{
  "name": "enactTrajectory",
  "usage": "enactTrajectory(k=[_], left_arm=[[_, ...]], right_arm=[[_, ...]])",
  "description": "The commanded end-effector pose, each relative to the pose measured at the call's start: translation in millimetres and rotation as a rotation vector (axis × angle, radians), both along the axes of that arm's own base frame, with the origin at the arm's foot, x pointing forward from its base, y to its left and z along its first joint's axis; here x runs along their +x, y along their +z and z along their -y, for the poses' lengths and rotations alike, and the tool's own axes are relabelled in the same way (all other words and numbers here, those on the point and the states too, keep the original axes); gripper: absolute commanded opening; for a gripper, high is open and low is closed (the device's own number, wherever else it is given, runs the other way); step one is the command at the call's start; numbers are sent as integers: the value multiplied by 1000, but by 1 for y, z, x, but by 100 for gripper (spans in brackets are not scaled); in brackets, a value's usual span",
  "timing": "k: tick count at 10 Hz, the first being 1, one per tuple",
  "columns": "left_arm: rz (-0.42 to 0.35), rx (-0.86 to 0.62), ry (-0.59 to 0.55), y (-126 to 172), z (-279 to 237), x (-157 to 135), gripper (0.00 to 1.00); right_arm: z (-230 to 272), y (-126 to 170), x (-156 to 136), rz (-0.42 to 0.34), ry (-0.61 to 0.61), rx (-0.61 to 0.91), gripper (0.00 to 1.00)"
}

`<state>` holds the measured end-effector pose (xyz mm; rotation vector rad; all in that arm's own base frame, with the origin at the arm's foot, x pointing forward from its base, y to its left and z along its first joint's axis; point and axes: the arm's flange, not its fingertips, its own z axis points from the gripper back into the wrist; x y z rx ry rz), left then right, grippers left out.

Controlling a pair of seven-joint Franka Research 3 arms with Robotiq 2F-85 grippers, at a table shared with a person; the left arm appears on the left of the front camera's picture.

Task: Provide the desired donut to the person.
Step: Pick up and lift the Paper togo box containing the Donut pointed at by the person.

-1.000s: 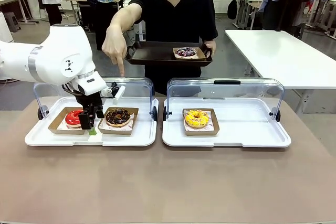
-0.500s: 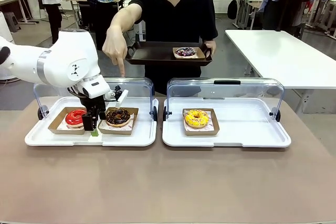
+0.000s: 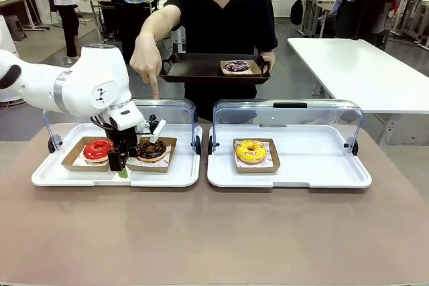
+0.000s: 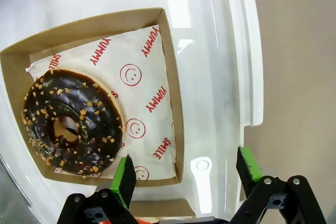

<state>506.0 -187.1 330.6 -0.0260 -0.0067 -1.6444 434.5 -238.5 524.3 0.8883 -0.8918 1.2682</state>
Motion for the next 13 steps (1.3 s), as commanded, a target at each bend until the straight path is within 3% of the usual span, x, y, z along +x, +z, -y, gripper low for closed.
enactTrajectory(k=[1, 4, 5, 7, 8, 9, 13], left_arm=[[29, 32, 27, 0, 3, 7, 100], [31, 38, 22, -5, 2, 9, 12], [24, 34, 22, -5, 2, 11, 0], [20, 31, 25, -7, 3, 11, 0], [17, 29, 25, -9, 3, 11, 6], [11, 29, 23, -11, 4, 13, 0], [9, 35, 18, -13, 3, 13, 0]], right_arm=[[0, 0, 0, 0, 1, 1, 100], [0, 0, 0, 0, 1, 1, 100], [0, 0, 0, 0, 1, 1, 100], [0, 0, 0, 0, 1, 1, 100], [0, 0, 0, 0, 1, 1, 100], [0, 0, 0, 0, 1, 1, 100], [0, 0, 0, 0, 1, 1, 100]])
